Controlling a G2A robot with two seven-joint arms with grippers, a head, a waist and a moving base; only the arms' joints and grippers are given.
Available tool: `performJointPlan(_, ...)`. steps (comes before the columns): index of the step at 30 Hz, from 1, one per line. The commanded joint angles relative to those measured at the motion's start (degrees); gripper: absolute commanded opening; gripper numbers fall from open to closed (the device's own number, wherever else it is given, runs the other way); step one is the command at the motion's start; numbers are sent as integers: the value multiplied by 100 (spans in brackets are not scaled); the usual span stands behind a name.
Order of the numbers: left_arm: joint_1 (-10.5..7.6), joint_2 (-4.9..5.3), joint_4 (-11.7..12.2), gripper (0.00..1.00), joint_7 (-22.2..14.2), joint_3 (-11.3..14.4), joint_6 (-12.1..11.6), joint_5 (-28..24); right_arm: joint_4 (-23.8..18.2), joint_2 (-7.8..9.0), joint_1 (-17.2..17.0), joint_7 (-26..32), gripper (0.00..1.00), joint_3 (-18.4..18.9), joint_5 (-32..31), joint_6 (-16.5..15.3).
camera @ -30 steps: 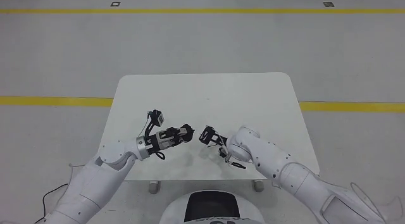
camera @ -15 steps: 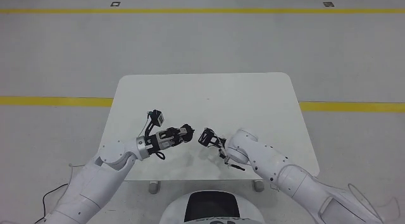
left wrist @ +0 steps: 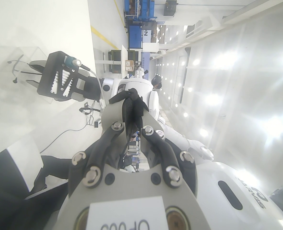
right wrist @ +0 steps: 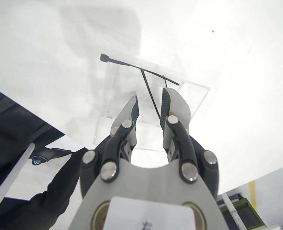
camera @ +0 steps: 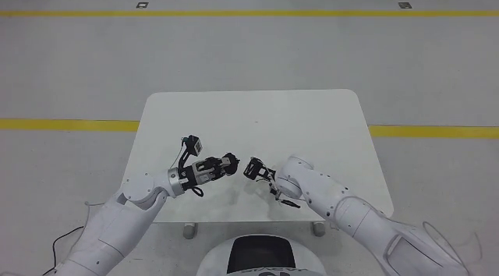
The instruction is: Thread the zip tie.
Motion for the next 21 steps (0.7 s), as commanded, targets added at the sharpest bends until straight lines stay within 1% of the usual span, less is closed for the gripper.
performJointPlan(1,0,0,0,0,0,0,0,0,98,-36,31,-6,21,-14,34,-9)
performJointPlan(5,0,0,0,0,0,0,0,0,261,-103,89,-28,18,-34,86,-38)
performJointPlan(9,0,0,0,0,0,0,0,0,385,-156,131,-41,5,-37,138,-76)
performJointPlan(13,0,0,0,0,0,0,0,0,452,-192,166,-38,0,-24,157,-112)
performJointPlan(21,0,0,0,0,0,0,0,0,383,-179,158,24,0,106,137,-181)
